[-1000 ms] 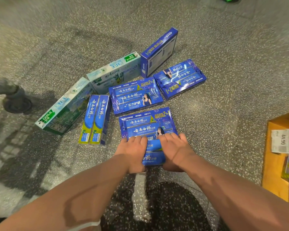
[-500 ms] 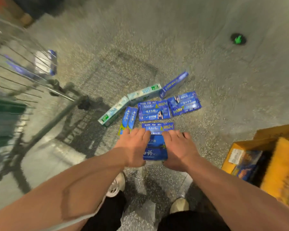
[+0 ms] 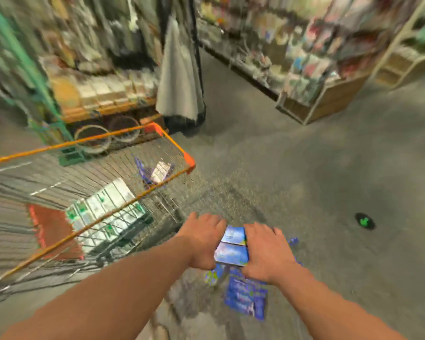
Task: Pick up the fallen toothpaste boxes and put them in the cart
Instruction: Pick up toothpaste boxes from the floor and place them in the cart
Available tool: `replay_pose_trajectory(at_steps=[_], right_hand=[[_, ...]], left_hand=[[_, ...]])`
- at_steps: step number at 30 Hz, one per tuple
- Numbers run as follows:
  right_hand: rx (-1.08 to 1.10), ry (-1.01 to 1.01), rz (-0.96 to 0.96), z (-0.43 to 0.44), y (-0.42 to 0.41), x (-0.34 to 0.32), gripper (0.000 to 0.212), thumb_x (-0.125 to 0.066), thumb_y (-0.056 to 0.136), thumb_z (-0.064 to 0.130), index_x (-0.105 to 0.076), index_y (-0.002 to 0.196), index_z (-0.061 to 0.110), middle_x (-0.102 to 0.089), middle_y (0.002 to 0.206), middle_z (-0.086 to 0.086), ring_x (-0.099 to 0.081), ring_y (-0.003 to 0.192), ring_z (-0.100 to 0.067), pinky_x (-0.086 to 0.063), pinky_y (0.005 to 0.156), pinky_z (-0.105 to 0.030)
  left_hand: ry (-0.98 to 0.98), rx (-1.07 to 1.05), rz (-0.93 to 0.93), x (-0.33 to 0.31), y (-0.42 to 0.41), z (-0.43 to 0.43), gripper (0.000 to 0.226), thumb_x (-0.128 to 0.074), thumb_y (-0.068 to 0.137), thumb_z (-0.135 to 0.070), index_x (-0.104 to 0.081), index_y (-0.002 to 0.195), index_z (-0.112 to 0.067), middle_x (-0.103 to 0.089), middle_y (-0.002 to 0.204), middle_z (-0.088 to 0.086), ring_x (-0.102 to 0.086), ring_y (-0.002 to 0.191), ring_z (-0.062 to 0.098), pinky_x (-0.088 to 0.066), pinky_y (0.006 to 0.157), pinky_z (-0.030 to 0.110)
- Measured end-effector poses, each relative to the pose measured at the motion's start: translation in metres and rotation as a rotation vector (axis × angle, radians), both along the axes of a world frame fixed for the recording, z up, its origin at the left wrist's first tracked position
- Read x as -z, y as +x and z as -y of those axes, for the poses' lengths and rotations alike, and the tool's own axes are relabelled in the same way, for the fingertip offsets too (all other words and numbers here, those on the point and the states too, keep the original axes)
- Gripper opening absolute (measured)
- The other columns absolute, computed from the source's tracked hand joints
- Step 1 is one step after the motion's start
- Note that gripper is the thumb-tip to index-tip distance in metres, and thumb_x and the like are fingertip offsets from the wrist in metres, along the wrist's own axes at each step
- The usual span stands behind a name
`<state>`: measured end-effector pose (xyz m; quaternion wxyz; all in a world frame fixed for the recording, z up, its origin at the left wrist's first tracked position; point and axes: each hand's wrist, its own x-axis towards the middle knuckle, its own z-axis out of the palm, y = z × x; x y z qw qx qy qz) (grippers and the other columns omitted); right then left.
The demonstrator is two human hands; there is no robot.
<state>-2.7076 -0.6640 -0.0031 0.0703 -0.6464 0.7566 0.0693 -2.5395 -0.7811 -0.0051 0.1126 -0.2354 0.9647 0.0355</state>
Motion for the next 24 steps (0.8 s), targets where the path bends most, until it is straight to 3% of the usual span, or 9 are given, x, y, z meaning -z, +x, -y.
replay_pose_trajectory(at_steps=[8,13,17,24], right_hand=[[-0.079,-0.081,-0.018,0.122,0.085,-0.058,0.08,-0.062,0.06,0.065,-0.044,0.127,0.025,-0.054,0.119,0.006,-0.054,0.115,-0.023,-0.039,0.092,-0.041],[-0.106,-0.12,-0.023,0.189,0.115,-0.087,0.086,-0.062,0.062,0.063,-0.039,0.136,0.026,-0.051,0.126,0.006,-0.051,0.119,-0.022,-0.037,0.095,-0.041],[-0.151,-0.15,-0.012,0.245,0.13,-0.096,0.092,-0.061,0.06,0.065,-0.038,0.139,0.024,-0.053,0.126,0.004,-0.051,0.119,-0.022,-0.037,0.094,-0.042],[-0.22,-0.145,0.027,0.339,0.129,-0.059,0.083,-0.06,0.056,0.068,-0.047,0.125,0.024,-0.054,0.116,0.005,-0.053,0.11,-0.024,-0.038,0.089,-0.043]], left_hand=[[-0.171,-0.04,-0.028,-0.069,0.092,0.11,0.073,-0.073,0.075,-0.055,-0.041,0.128,-0.016,-0.052,0.124,0.008,-0.055,0.111,0.029,-0.04,0.092,0.044],[-0.215,-0.091,-0.04,-0.101,0.128,0.17,0.078,-0.075,0.068,-0.052,-0.042,0.129,-0.017,-0.053,0.121,0.005,-0.055,0.11,0.029,-0.039,0.095,0.047],[-0.208,-0.159,-0.068,-0.105,0.147,0.215,0.077,-0.071,0.068,-0.055,-0.042,0.129,-0.018,-0.054,0.12,0.004,-0.057,0.11,0.029,-0.04,0.091,0.043],[-0.197,-0.248,0.022,-0.083,0.148,0.294,0.085,-0.073,0.071,-0.055,-0.035,0.136,-0.016,-0.049,0.13,0.005,-0.052,0.118,0.027,-0.038,0.094,0.042]])
